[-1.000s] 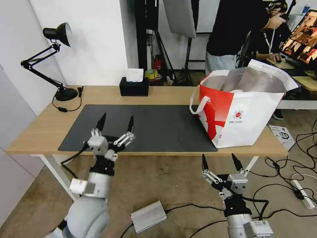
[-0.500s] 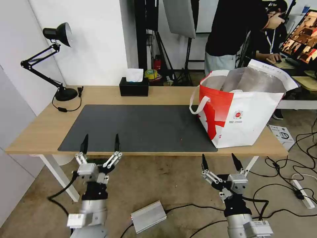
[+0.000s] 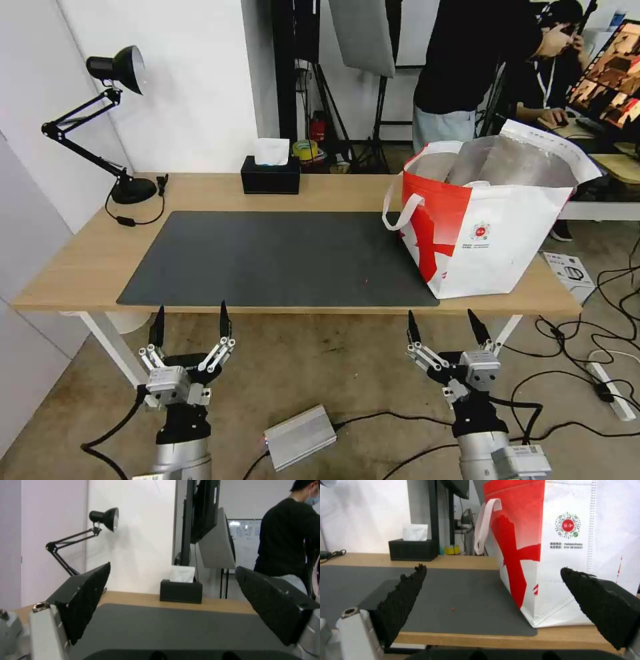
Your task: Pick up the trash from the table and place it into the takeout bag.
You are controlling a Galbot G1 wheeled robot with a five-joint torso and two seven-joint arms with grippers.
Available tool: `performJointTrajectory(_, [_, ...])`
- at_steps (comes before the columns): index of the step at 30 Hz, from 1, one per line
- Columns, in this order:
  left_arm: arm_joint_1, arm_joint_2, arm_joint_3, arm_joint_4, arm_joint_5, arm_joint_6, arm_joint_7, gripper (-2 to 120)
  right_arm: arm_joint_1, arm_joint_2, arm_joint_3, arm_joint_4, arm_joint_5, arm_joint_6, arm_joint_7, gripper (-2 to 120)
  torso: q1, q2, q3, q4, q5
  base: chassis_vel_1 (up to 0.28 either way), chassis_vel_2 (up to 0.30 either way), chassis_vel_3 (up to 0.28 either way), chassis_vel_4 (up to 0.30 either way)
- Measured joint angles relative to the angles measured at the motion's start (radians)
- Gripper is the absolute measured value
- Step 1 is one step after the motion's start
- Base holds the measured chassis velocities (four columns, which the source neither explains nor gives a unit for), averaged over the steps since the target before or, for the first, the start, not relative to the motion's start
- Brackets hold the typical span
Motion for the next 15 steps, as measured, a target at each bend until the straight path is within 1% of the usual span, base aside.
performJointTrajectory(7, [0.018,-0.034,0.016,0.016,0.035,-0.007,-0.004,100,0.0,0.0,0.0,0.0,0.0,0.0,0.0,100,0.0,0.0,0.0,0.0,0.0,0.0,0.0,0.0,0.0])
performJointTrajectory(15, [0.019,-0.034,0.006,0.022,0.036,-0.009,-0.006,100,0.0,0.0,0.0,0.0,0.0,0.0,0.0,100,0.0,0.0,0.0,0.0,0.0,0.0,0.0,0.0,0.0])
